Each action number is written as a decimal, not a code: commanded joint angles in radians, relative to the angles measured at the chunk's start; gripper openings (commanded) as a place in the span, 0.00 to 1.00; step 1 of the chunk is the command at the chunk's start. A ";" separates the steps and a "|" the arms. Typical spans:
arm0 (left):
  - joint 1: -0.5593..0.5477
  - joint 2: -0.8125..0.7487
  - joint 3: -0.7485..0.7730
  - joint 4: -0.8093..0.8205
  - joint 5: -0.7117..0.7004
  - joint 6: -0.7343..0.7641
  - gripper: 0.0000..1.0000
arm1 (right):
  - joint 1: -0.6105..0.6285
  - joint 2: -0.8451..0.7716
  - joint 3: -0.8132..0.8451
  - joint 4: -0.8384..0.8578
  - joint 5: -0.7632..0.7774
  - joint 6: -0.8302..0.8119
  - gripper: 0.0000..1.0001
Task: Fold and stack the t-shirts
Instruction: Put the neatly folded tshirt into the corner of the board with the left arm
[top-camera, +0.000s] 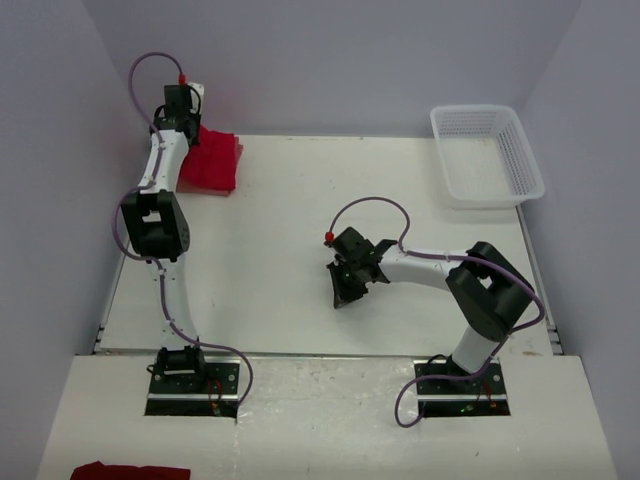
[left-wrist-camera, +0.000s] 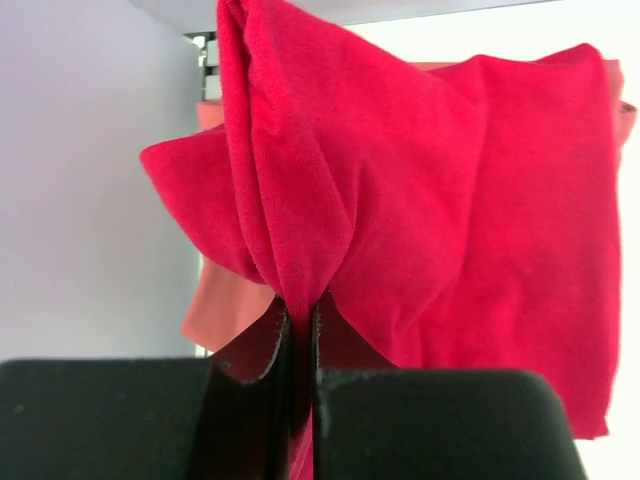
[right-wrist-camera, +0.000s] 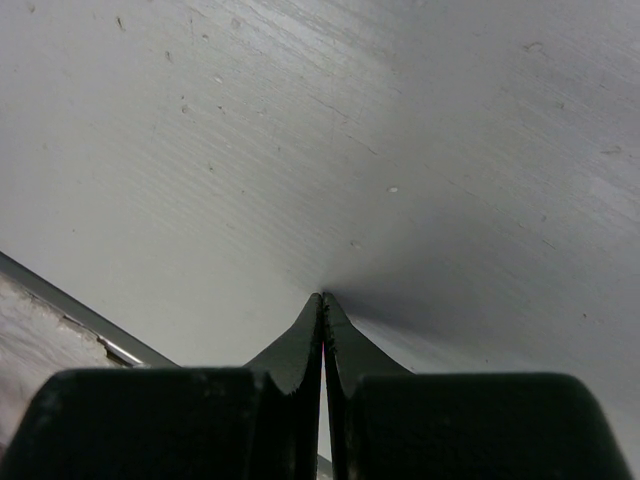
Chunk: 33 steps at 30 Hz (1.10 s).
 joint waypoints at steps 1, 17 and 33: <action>0.023 -0.009 -0.007 0.091 -0.059 0.038 0.00 | -0.005 0.005 0.026 -0.039 0.024 -0.032 0.00; 0.050 0.074 0.019 0.134 -0.128 0.064 0.00 | -0.010 0.000 0.024 -0.051 0.011 -0.043 0.00; 0.069 -0.015 -0.222 0.514 -0.353 0.067 0.81 | -0.012 0.000 0.006 -0.048 -0.026 -0.047 0.00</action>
